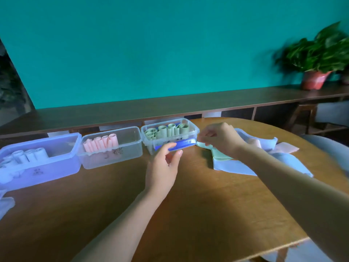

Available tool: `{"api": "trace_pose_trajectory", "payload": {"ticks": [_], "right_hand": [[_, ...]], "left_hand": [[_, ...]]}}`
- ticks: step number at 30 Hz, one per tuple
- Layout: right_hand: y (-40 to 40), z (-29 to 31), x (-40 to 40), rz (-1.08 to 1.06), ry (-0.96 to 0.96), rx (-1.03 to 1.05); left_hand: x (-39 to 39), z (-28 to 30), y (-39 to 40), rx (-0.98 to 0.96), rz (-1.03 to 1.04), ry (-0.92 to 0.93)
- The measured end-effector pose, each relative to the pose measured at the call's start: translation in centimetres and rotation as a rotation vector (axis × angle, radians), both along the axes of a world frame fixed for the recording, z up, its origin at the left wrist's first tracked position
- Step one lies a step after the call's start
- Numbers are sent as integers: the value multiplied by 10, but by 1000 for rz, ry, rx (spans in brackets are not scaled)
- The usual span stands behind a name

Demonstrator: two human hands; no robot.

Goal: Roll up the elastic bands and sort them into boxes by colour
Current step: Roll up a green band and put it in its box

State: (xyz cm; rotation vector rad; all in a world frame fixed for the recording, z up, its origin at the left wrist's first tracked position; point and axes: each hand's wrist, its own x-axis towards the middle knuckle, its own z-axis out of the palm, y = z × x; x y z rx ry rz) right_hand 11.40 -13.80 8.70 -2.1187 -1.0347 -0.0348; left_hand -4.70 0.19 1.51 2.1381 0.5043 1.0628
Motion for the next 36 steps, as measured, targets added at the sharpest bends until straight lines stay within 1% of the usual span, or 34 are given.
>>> {"api": "trace_pose_trajectory", "payload": {"ticks": [2, 4, 6, 8, 10, 13, 15, 18, 20, 25, 28, 29, 31, 33, 36], "right_hand": [[-29, -12, -7, -57, 6, -24], [-53, -25, -14, -142, -44, -67], [-72, -41, -15, -170, -43, -6], [-87, -54, -22, -172, -22, 22], [-96, -67, -30, -189, -54, 18], [-102, -82, -37, -204, -99, 70], [-101, -83, -35, -233, -73, 111], [-100, -83, -33, -253, -53, 137], [-99, -83, -32, -264, -47, 143], [-102, -83, -37, -247, -57, 162], [-104, -78, -47, -210, -65, 170], [-104, -75, -53, -209, -27, 189], [-100, -68, -67, -202, 112, 240], [-93, -61, -85, -152, 240, 288], [-75, -49, -115, -26, 301, 356]], "left_hand": [[7, -1, -23, -58, -121, 51], [17, -3, -44, -76, -207, 109], [30, -3, -62, -83, -239, 156], [46, -5, -73, -85, -245, 200], [62, -9, -78, -84, -219, 265], [78, -13, -79, -67, -145, 373], [84, -11, -80, -57, -133, 386], [86, -5, -81, -112, -156, 337], [84, -3, -82, -155, -172, 271], [59, 4, -87, -241, -13, -44], [38, 6, -83, -268, 12, -112], [30, 10, -81, -313, -7, -134], [13, 25, -77, -377, -49, -200], [-6, 43, -71, -336, -44, -215], [-38, 67, -58, -271, -26, -183]]}}
